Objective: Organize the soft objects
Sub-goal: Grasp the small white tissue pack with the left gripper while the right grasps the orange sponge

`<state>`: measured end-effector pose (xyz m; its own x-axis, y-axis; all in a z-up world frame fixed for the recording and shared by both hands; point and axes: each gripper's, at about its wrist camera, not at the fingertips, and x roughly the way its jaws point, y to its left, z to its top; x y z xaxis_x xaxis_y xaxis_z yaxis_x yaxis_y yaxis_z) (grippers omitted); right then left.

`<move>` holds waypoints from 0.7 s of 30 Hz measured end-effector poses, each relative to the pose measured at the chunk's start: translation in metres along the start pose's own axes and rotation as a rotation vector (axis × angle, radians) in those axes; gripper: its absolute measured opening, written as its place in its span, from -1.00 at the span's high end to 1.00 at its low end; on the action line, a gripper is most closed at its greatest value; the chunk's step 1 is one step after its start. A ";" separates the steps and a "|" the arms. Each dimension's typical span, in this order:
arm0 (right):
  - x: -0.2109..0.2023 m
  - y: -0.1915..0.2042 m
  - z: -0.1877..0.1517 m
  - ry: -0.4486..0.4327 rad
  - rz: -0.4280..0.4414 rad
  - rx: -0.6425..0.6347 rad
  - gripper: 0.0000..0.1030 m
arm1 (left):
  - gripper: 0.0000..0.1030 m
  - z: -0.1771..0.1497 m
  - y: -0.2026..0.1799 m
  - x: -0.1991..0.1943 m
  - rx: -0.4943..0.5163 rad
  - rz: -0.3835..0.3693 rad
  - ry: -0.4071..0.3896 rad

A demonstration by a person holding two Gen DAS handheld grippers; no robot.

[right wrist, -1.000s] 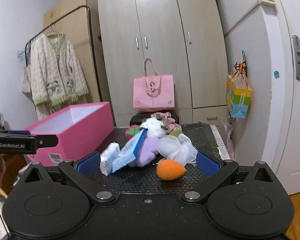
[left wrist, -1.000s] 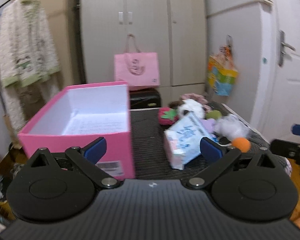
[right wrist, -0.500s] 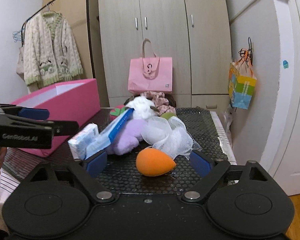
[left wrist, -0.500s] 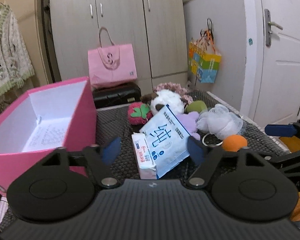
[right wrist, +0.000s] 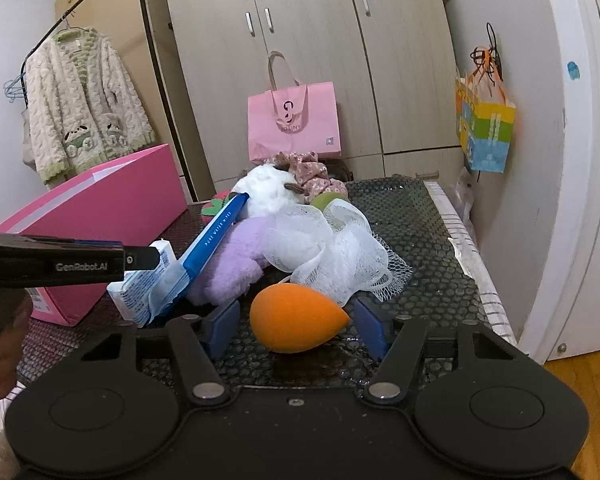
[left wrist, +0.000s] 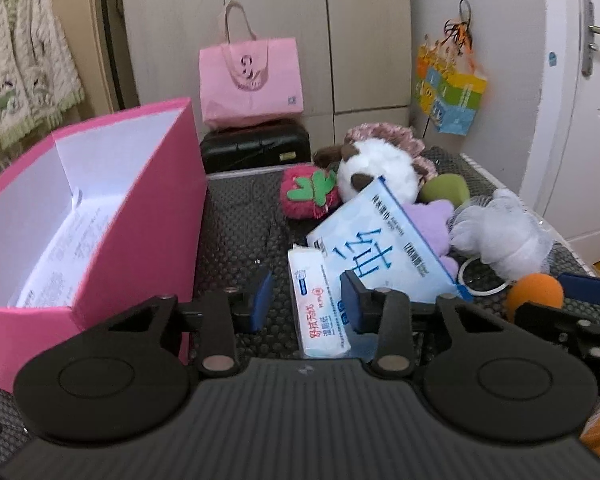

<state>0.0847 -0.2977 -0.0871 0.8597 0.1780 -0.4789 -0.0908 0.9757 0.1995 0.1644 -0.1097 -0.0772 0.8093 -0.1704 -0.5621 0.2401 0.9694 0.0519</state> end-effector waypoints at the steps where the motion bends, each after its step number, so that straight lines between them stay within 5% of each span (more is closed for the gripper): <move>1: 0.000 -0.001 0.000 -0.002 -0.004 0.005 -0.31 | 0.30 0.000 0.001 0.004 -0.007 0.003 0.013; 10: 0.010 0.000 -0.002 0.021 -0.004 0.036 -0.31 | 0.28 -0.005 0.006 0.018 -0.083 0.025 0.033; 13: 0.010 0.003 -0.005 0.005 -0.032 0.035 -0.14 | 0.28 -0.007 0.006 0.019 -0.084 0.028 0.029; 21: 0.006 0.005 -0.010 -0.018 -0.048 0.034 -0.09 | 0.38 -0.011 0.009 0.024 -0.112 0.016 0.036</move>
<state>0.0845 -0.2902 -0.0973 0.8715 0.1283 -0.4734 -0.0325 0.9781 0.2054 0.1798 -0.1029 -0.0995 0.7925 -0.1499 -0.5912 0.1641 0.9860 -0.0299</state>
